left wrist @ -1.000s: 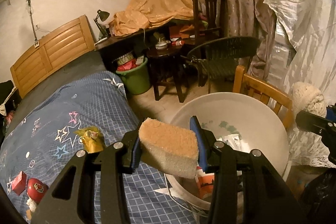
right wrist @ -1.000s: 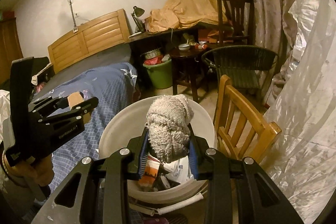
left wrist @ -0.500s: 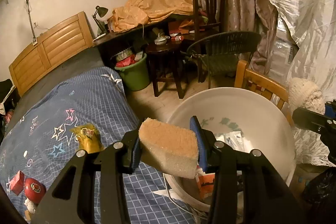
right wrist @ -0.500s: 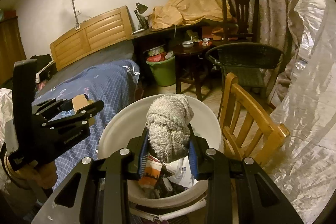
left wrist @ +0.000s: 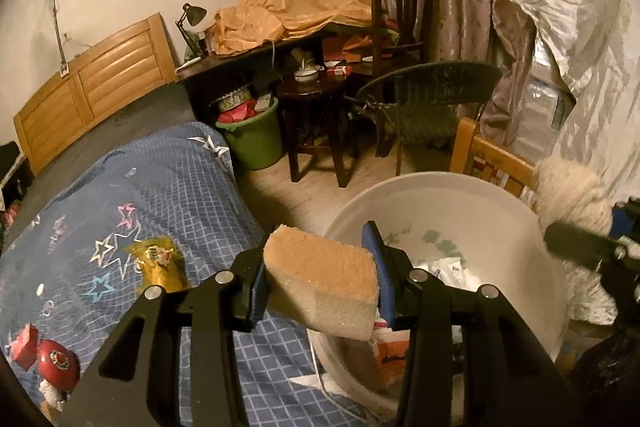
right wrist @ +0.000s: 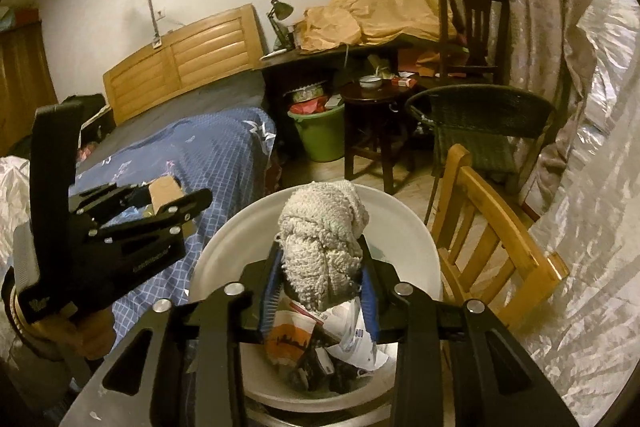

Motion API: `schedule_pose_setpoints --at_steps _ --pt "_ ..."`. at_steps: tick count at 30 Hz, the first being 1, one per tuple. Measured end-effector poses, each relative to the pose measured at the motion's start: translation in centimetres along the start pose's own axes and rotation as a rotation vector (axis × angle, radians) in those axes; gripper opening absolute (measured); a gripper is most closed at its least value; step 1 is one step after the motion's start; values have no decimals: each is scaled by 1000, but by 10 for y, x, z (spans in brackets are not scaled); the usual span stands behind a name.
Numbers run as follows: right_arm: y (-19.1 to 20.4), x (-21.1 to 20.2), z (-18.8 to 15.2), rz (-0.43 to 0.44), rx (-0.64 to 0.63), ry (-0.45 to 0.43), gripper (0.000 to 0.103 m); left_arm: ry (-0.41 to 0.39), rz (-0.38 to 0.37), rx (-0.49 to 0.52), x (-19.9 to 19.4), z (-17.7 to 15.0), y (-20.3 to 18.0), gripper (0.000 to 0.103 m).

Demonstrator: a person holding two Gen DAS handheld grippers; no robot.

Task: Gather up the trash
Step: 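Open the right tool over the bucket to drop the knitted ball, then move the right tool back over the bed items while left tool holds sponge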

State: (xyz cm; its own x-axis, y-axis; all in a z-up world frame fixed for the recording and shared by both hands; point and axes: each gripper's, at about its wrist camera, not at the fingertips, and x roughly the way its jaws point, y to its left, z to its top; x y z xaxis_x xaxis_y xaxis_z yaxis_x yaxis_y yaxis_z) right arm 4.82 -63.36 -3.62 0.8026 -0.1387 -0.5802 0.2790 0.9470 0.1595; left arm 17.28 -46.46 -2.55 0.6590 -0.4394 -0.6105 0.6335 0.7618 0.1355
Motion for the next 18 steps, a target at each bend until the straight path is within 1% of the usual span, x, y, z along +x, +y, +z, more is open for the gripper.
schedule_pose_setpoints --at_steps 1,2,3,4,6,9,14,18 --pt "0 1 2 -13 0 -9 62 1 -20 -10 1 2 1 52" --pt "0 0 3 -14 0 -20 66 6 -38 -27 2 3 4 61" --pt "-1 1 4 -17 3 -25 66 5 -59 -50 2 4 8 72" --pt "-1 0 5 -19 6 -29 66 0 -79 -72 2 5 12 73" --pt "-4 -2 6 -19 16 -41 66 6 -112 -85 2 4 16 73" --pt "-6 -4 4 -24 27 -46 65 7 -98 -100 4 3 20 73" --pt "-7 -7 2 -29 36 -49 65 13 -116 -138 6 1 28 73" --pt "-3 -11 2 -17 45 -64 65 1 -110 -136 2 -1 31 73"
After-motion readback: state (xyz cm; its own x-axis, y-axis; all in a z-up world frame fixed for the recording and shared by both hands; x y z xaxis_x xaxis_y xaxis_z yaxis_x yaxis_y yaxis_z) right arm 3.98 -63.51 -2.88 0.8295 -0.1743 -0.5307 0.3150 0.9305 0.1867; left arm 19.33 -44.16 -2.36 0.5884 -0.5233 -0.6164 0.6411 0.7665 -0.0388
